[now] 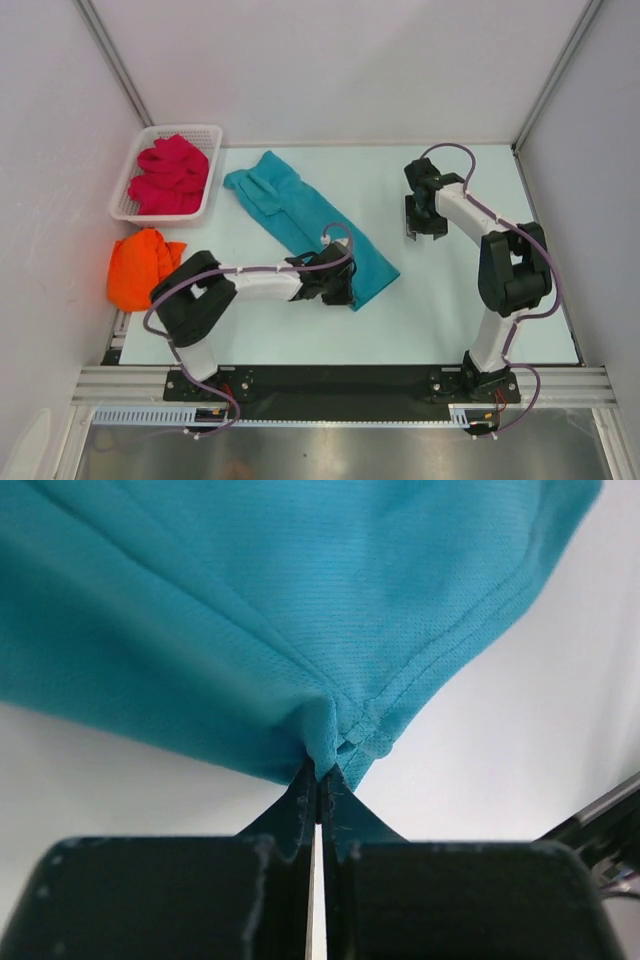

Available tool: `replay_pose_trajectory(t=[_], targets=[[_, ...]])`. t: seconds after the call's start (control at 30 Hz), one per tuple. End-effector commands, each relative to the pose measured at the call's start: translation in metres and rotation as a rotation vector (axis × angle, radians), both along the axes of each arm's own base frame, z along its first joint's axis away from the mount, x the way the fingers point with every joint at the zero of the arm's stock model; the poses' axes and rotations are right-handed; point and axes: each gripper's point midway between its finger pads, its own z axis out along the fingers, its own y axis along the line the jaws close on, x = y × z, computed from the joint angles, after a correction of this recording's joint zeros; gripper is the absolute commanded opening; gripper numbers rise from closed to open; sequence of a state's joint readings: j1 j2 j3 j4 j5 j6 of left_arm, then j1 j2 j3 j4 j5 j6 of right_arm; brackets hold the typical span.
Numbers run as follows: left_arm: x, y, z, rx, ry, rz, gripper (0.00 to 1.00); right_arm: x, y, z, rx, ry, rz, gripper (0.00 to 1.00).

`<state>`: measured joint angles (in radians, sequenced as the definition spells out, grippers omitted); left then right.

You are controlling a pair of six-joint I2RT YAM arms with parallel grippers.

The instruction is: Fold and stack the t-shirts

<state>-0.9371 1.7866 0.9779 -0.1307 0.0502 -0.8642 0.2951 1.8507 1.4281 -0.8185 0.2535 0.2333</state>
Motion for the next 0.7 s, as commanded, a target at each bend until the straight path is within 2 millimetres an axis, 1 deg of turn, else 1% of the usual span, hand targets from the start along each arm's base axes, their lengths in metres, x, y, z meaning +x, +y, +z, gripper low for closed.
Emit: replay_pose_trajectory(t=[0.0,0.03,0.07,0.1,0.13,0.17,0.2,0.23,0.27,0.3,0.33,0.37,0.4,0.43,0.5,0.57,0.63,0.67], targets=[[-0.031,0.041,-0.004,0.063,0.038,0.022,0.00,-0.013,0.013,0.022,0.033,-0.034,0.036,0.56],[-0.033,0.044,0.004,0.042,0.032,0.030,0.00,-0.016,0.017,0.022,0.041,-0.032,0.040,0.56],[-0.038,0.049,0.003,0.044,0.040,0.030,0.00,-0.020,0.020,0.025,0.049,-0.039,0.047,0.56],[-0.046,0.059,-0.003,0.058,0.055,0.032,0.00,-0.028,0.026,0.022,0.054,-0.025,0.060,0.57],[-0.050,0.063,0.002,0.049,0.053,0.042,0.00,-0.034,0.032,0.021,0.077,-0.016,0.065,0.57],[-0.051,0.067,0.004,0.049,0.047,0.049,0.00,-0.039,0.037,0.026,0.099,-0.029,0.070,0.57],[-0.057,0.076,-0.001,0.066,0.057,0.061,0.00,-0.050,0.050,0.019,0.130,-0.007,0.100,0.57],[-0.060,0.082,0.004,0.064,0.054,0.068,0.00,-0.056,0.058,0.018,0.155,-0.003,0.115,0.57],[-0.062,0.086,0.004,0.069,0.054,0.076,0.00,-0.064,0.068,0.016,0.188,0.008,0.121,0.58],[-0.062,0.096,0.001,0.097,0.041,0.100,0.00,-0.068,0.080,0.019,0.235,0.003,0.142,0.57],[-0.063,0.102,0.001,0.111,0.040,0.109,0.00,-0.082,0.090,0.012,0.246,0.026,0.170,0.57],[-0.063,0.105,0.005,0.106,0.024,0.118,0.00,-0.086,0.098,0.011,0.268,0.029,0.173,0.58],[-0.062,0.110,0.004,0.118,0.017,0.130,0.00,-0.090,0.106,0.009,0.289,0.033,0.181,0.58],[-0.064,0.115,0.003,0.134,0.017,0.137,0.00,-0.099,0.114,0.004,0.289,0.049,0.205,0.58],[-0.062,0.119,0.004,0.146,0.006,0.149,0.00,-0.105,0.127,-0.002,0.299,0.056,0.216,0.57],[-0.063,0.122,0.005,0.155,0.006,0.153,0.00,-0.116,0.142,-0.008,0.298,0.073,0.252,0.58],[-0.062,0.126,0.005,0.166,0.002,0.166,0.00,-0.122,0.150,-0.016,0.298,0.090,0.254,0.58],[-0.061,0.127,0.006,0.169,-0.002,0.169,0.00,-0.128,0.156,-0.019,0.295,0.097,0.273,0.57]])
